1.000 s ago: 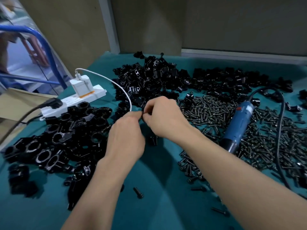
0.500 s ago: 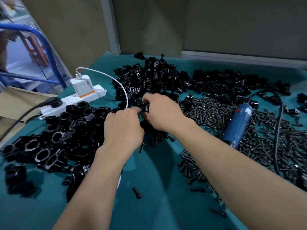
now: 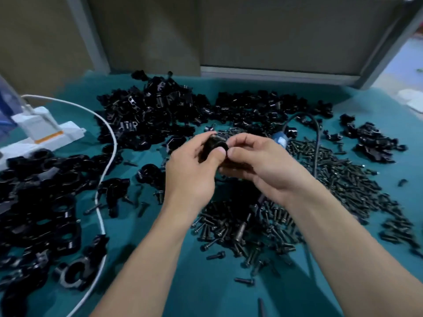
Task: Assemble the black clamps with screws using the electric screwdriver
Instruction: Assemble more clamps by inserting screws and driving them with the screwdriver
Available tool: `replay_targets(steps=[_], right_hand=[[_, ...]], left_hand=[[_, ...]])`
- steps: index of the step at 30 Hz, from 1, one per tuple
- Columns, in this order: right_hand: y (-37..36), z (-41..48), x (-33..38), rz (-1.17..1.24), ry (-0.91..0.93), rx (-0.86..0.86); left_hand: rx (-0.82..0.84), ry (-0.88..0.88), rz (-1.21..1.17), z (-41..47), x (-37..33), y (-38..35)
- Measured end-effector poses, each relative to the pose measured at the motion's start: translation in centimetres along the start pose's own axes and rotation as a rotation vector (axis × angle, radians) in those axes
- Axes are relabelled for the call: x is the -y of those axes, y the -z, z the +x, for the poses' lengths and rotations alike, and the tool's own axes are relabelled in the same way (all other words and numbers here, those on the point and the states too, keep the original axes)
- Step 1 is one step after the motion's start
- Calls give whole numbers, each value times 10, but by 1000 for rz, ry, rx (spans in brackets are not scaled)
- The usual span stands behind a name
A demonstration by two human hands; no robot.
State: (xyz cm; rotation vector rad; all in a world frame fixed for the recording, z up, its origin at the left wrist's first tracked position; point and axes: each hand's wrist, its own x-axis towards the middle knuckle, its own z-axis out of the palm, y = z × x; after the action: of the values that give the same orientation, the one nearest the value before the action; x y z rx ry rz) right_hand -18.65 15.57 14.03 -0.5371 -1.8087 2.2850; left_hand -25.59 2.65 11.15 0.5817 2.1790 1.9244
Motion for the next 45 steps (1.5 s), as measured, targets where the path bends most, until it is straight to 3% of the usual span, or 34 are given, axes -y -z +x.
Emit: replay_targets(steps=[4,10,16,19,23,26,30,33,36,38,42,45], right_hand=[[30,-15,-2,-641,208,-269],[47,-13,-13,-575,291,-377],[51,5,-3,-986,262,-221],[49,9,1,-923,227,-169],[47,7,-6,-856,329,-286],[43,8,-6,-798,299,-268],[35,20,11,-896,149,33],[18,55,19,-1099,209,-50],[-15,97,14,-1274,224,-4],[-32,120,9,-1411,231,72],[-57,147,-3,-1678,216,150],[-64,146,-15,-1741,437,84]], left_hand=[[128,160,-286,1,13,-29],[254,222,-413,15,17,-47],[297,293,-660,23,23,-46],[287,329,-698,23,22,-42],[281,332,-732,19,19,-38],[186,306,-558,17,15,-39],[-29,69,-272,27,-2,-10],[-227,-57,203,34,-16,41],[-336,-17,764,31,-15,88],[-331,84,1018,27,-8,104],[-346,213,1158,28,2,116],[-390,275,1130,23,4,118]])
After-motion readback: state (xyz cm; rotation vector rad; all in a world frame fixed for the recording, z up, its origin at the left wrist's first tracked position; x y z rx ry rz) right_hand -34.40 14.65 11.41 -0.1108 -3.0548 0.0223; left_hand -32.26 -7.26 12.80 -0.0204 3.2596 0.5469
